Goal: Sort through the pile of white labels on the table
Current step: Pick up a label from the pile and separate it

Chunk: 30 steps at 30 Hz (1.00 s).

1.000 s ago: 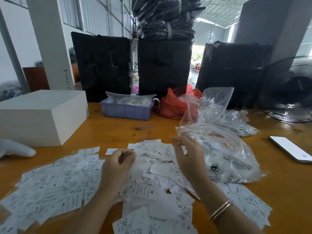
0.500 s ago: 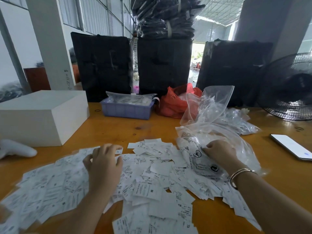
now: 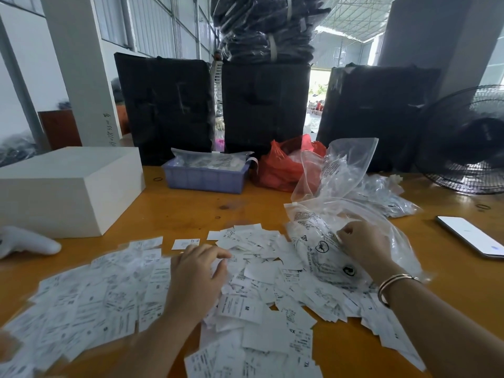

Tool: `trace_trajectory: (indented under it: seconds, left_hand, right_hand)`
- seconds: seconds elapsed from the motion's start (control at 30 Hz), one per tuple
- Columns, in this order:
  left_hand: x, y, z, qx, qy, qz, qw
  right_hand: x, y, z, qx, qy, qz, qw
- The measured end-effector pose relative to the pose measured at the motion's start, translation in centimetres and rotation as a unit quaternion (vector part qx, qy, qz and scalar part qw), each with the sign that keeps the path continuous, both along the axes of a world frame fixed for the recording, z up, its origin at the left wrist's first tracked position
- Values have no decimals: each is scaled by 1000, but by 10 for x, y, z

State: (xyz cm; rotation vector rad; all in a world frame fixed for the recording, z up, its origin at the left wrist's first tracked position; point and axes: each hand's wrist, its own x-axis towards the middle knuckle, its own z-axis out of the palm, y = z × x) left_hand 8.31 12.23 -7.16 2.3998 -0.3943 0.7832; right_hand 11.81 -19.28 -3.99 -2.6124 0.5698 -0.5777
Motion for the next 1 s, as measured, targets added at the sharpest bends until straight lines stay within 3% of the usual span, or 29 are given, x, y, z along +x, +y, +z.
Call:
trace_trajectory:
  seconds: [0.17,0.3,0.4,0.6,1.0]
  left_hand:
    - [2,-1,-2,-23,12,-6,1000]
    - [2,1,-3,-41,12,-11,999]
    - [3,0,-3,-44,18,-12,999]
    - [3,0,-3,-52,28,-15,998]
    - [1,-1,-2,-45,31,-19,998]
  right_hand:
    - [7,5,7,128,36,48,990]
    - [9,1,5,234,-15,65,970]
    - [10,-1,4,244,-23,80,966]
    - [13,-3,5,166,25,70,983]
    - [-1,1,19,324,-83,98,937]
